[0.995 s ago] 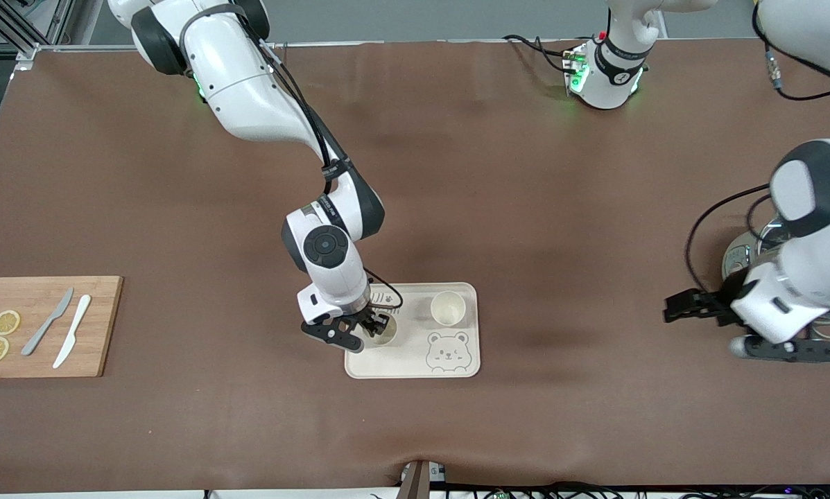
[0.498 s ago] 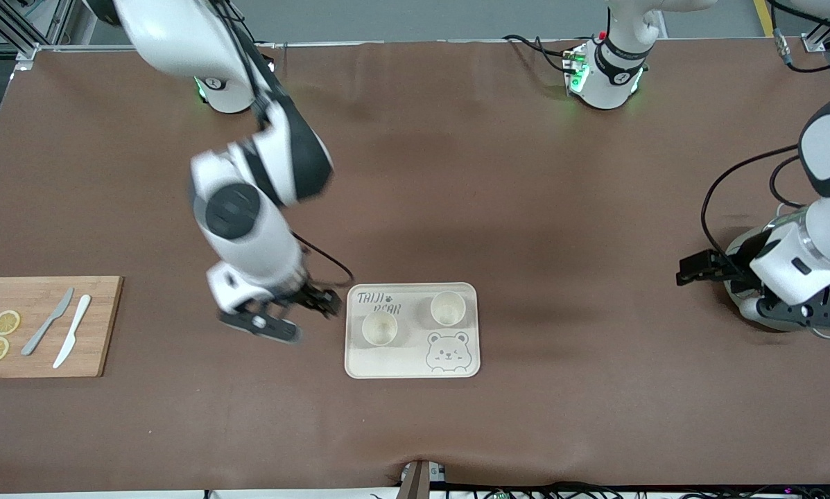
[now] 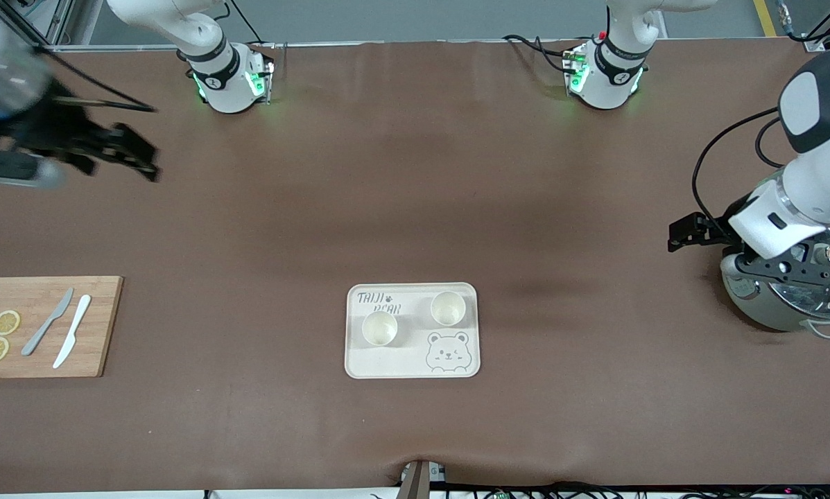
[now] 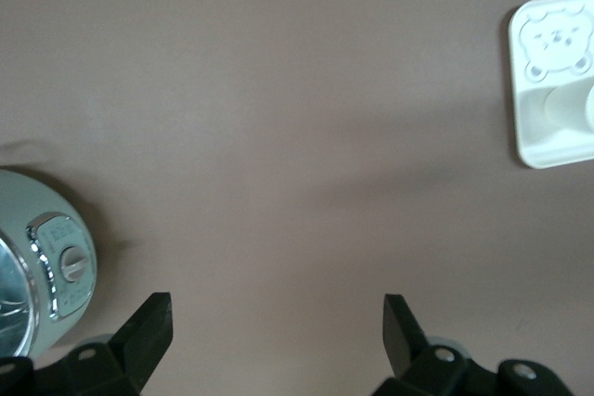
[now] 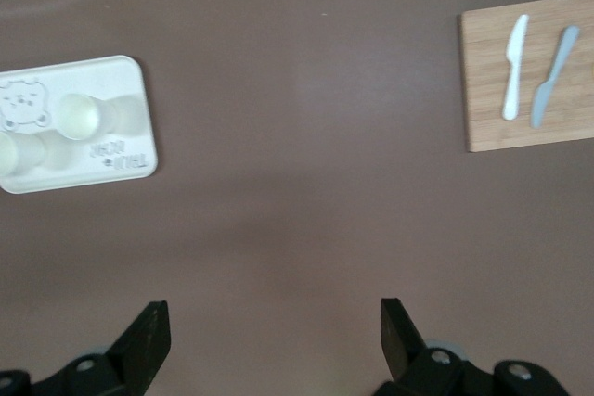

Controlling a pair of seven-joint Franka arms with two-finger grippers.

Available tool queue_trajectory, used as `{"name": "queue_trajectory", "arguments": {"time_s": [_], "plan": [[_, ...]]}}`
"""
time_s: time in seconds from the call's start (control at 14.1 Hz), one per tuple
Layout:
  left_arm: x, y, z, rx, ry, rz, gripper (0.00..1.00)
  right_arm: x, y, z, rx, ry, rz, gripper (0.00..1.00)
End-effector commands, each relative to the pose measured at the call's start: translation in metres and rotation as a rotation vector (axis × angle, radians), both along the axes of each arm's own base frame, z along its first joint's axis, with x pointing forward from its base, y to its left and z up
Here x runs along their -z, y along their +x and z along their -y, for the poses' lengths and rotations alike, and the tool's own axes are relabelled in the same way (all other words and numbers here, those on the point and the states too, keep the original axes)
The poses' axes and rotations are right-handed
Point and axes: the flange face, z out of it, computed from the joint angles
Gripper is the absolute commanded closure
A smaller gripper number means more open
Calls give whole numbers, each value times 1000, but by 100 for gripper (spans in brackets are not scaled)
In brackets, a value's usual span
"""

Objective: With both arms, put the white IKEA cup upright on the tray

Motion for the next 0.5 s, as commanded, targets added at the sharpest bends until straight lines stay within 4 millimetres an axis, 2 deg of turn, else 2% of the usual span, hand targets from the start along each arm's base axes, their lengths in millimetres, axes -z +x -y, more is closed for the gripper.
{"name": "queue_trajectory", "arguments": {"time_s": [0.0,0.07,0.14,0.21,0.28,0.43], "plan": [[-10,-19,-3,18,24,31,0,20,-9,70,-29,16,-29,0],[-16,-19,-4,18,23,43,0,25,-10,94,-39,17,-32,0],[-31,-25,-7,14,20,69,0,29,-10,119,-69,21,-31,0],[-42,-27,-10,10,19,86,0,33,-10,136,-79,24,-27,0],[-62,-26,-11,5,17,116,0,39,-10,145,-75,22,-23,0],[-87,-30,-13,5,27,117,0,44,-8,149,-72,11,-22,0]]}}
